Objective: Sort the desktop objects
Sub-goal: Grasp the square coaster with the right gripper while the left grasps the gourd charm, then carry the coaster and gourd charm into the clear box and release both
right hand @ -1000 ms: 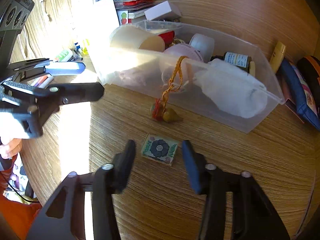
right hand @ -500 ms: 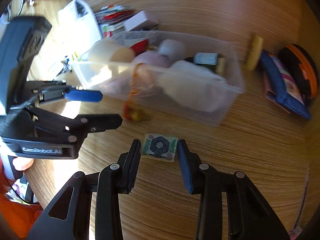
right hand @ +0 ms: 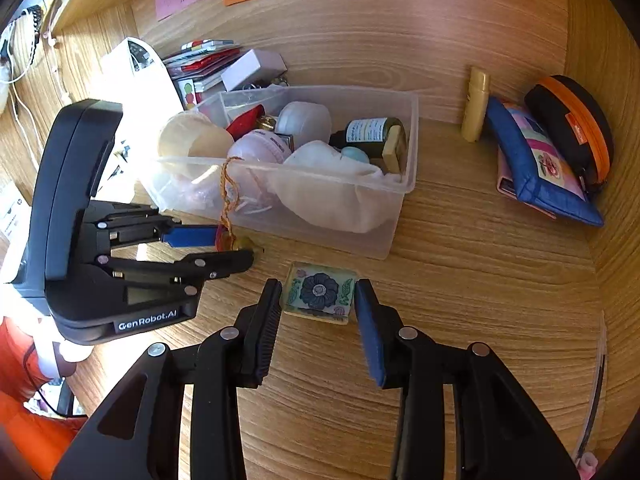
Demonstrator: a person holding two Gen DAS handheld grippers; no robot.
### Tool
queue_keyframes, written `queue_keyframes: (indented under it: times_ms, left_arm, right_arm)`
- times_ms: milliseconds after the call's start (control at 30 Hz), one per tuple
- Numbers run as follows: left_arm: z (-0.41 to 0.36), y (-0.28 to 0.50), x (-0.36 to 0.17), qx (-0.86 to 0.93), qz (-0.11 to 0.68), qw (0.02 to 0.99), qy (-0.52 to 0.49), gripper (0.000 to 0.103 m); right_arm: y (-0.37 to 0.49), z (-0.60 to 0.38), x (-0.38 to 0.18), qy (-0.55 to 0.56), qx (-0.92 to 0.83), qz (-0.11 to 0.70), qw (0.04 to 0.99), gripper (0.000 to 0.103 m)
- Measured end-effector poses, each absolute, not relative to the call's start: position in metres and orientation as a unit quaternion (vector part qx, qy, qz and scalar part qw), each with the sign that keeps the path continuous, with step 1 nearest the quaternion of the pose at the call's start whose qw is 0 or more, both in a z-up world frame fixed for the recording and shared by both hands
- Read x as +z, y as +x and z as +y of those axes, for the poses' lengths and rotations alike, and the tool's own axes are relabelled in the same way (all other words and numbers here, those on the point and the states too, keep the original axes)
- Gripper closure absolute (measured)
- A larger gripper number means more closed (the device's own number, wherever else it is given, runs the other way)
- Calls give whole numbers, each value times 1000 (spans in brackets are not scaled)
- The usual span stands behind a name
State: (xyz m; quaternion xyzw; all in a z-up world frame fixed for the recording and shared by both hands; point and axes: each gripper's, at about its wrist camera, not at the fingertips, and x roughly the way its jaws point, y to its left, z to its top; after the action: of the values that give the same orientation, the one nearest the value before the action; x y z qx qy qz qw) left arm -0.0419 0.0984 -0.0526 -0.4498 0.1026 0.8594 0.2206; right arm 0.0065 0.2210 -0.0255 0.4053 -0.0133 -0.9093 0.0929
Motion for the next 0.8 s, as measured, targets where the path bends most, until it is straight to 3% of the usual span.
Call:
queue_keyframes:
  times_ms: [467,800]
  left_arm:
    - [79,-23,7,886,86,243,-385,72]
    - [70,-56,25,903,98,210,-363,72]
  right_arm:
    - [4,217,2,367,-925,-15,96,69]
    - [-22,215,18,348,-933,-13,89,69]
